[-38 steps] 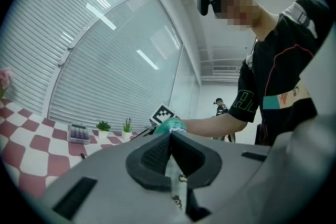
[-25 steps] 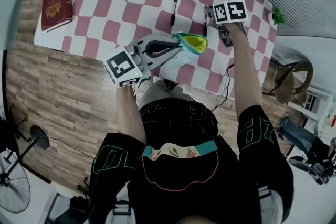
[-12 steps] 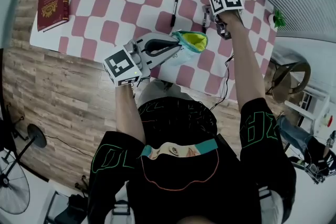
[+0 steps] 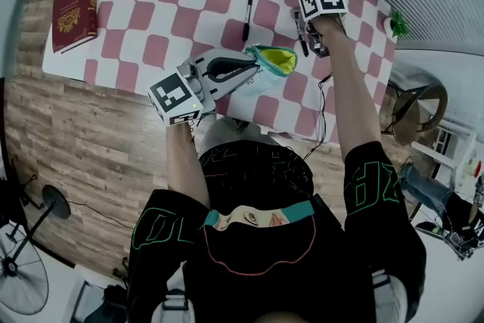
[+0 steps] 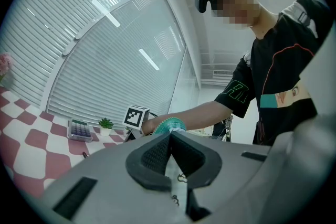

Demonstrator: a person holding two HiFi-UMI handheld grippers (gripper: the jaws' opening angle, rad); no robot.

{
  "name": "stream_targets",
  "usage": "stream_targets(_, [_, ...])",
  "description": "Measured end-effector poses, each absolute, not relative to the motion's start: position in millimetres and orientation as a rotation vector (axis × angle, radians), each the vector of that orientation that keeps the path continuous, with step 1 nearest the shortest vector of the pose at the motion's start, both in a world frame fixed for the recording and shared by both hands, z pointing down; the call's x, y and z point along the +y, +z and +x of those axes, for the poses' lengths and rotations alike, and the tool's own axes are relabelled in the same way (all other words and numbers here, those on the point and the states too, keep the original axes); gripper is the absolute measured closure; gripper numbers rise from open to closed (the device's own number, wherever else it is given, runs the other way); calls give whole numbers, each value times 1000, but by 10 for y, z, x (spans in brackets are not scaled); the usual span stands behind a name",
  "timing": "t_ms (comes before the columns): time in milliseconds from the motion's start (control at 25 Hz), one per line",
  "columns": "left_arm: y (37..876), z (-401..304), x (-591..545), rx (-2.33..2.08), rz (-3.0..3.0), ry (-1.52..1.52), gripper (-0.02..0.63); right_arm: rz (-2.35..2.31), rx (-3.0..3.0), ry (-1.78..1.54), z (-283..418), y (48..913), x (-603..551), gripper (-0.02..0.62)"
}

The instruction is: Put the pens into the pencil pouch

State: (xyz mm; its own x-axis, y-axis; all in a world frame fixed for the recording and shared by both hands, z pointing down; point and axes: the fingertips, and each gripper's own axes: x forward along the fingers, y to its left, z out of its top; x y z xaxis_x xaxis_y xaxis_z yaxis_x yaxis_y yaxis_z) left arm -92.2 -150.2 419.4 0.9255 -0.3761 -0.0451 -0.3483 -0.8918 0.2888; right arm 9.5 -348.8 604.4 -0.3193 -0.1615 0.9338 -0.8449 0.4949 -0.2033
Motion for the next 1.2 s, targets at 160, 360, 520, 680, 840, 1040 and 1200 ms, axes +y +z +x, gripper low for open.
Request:
stream_targets(160, [4181,-895,-1509,-535,2817,-138,607,893,-1853,890,114,5941,-3454,557])
stream_targets(360, [4138,-853,-1510,-532,2829,-136,607,953,-1967,892,170,5684,-3410,557])
stream_targets(520, [4105,-775,-1495,-524,2844,-123,607,1005,-2061,885,270,5449,-3352,557])
stream_targets(680, [4066,-670,-1470,-512,2860,-111,607,1073,-2155,885,422,5201,-3266,557])
stream_targets(840, [4035,-547,-1440,-501,2877,-93,607,1133,-2256,853,566,4915,-3175,557])
stream_targets(1040, [3988,-397,-1399,-486,2897,-85,607,1200,-2378,804,725,4548,-3031,557])
stream_targets(1200, [3993,-278,-1360,-467,2904,-62,607,1257,-2476,785,859,4254,-2905,557])
